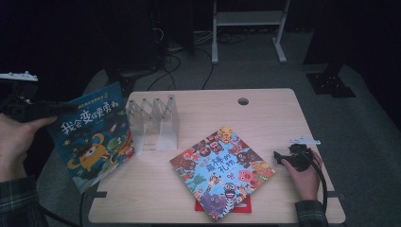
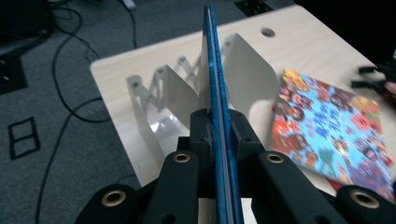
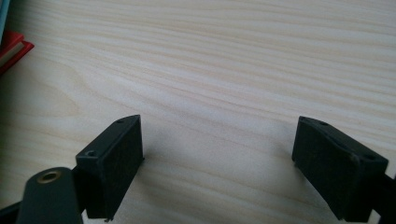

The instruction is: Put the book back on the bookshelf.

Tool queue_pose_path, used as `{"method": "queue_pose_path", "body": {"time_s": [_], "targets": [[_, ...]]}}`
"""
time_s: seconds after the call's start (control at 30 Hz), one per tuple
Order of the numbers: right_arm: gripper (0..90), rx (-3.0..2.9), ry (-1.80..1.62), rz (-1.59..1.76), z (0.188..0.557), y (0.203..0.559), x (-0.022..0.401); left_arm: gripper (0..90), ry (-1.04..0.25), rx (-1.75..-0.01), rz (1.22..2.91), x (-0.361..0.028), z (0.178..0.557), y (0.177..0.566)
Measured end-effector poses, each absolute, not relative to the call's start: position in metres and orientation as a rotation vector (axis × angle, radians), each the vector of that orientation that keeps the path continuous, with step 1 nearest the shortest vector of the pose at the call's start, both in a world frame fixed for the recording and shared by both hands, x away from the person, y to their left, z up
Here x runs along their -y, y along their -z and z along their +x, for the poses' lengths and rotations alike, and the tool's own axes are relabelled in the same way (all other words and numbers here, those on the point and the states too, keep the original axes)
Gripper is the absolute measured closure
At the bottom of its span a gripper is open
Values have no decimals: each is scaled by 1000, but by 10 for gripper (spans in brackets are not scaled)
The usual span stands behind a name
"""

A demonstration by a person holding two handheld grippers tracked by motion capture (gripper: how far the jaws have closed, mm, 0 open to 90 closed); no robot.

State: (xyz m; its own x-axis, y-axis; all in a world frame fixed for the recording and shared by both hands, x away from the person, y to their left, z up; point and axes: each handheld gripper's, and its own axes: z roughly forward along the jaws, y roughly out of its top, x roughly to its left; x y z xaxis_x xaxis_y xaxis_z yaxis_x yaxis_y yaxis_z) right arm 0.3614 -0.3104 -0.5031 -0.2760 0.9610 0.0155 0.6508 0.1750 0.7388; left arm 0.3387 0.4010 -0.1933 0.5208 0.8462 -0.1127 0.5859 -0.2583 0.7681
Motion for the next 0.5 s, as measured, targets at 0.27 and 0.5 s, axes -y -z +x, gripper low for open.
{"method": "queue_pose_path", "body": {"time_s": [0.27, 0.5], "targets": [[154, -2000, -896, 1511, 362, 503, 311, 824, -477, -1163, 1910, -401, 361, 201], [154, -2000, -896, 1511, 362, 503, 311, 824, -524, -1155, 1889, -395, 383, 210]]}}
